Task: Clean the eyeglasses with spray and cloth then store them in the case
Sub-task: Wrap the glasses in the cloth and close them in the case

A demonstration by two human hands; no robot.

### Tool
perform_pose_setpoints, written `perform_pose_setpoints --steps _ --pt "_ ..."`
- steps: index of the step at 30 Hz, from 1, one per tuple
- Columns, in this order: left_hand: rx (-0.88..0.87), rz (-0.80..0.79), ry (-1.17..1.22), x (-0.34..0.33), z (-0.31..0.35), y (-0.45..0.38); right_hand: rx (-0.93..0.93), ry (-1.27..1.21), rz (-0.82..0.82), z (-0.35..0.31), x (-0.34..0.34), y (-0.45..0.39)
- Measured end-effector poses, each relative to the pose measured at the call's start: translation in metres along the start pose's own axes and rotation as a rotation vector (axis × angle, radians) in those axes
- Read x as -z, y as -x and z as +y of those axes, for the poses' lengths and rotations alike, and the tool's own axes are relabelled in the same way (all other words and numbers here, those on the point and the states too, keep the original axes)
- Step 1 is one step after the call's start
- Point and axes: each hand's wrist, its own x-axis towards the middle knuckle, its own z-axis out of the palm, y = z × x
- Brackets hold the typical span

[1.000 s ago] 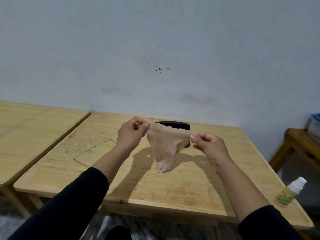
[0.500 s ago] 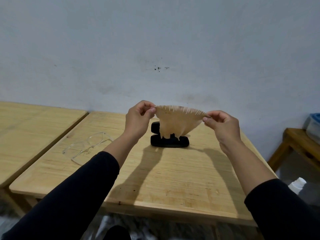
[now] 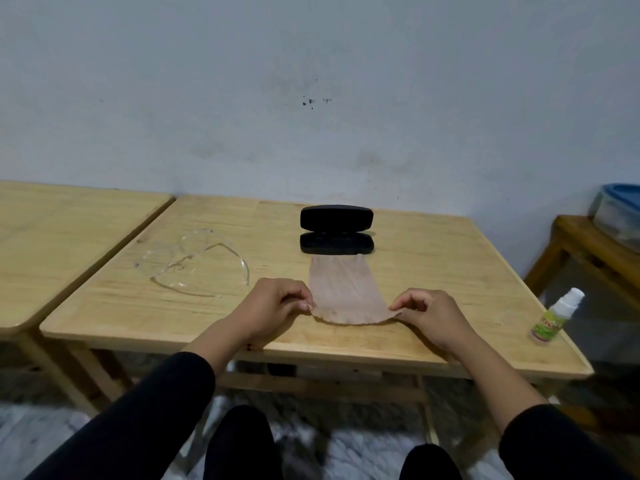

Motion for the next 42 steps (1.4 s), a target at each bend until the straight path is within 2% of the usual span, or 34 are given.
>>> perform_pose_setpoints --steps 2,6,7,11,13,17,23,29,33,37,42 --pt "-0.047 -0.041 -0.031 0.002 -0.002 0.001 0.014 0.047 -0.047 -0.001 0.004 0.003" --pt "-0.030 -0.136 -0.029 0.015 -0.006 -0.003 -0.015 0.002 -0.303 -0.007 0.018 0.004" --pt "-0.008 -0.114 -0.033 0.017 -0.008 -0.007 -0.023 -0.025 -0.286 -0.008 0.019 0.001" --pt "0.056 0.045 -0.117 0.014 -0.009 -0.027 -0.007 0.037 0.049 -0.012 0.001 -0.022" --pt "0.093 0.067 -0.154 0.003 -0.004 -0.039 0.056 0.116 0.092 -0.014 -0.015 -0.036" --pt "0.082 0.025 -0.239 -0.017 -0.001 -0.059 0.176 0.281 0.038 -0.013 -0.038 -0.063" --pt "0.145 -0.036 -0.409 -0.017 -0.015 -0.073 0.162 0.370 0.023 0.001 -0.045 -0.081" --pt "0.141 0.009 -0.375 -0.013 -0.016 -0.069 0.172 0.342 0.076 0.002 -0.045 -0.077" --pt "0.110 0.048 -0.348 -0.011 -0.005 -0.050 0.250 0.271 0.095 -0.004 -0.039 -0.055" --pt "0.067 0.010 -0.329 -0.011 0.009 -0.021 0.320 0.261 0.014 -0.007 -0.034 -0.022" --pt "0.049 -0.112 -0.342 -0.014 0.013 0.004 0.328 0.287 -0.046 0.001 -0.031 0.001"
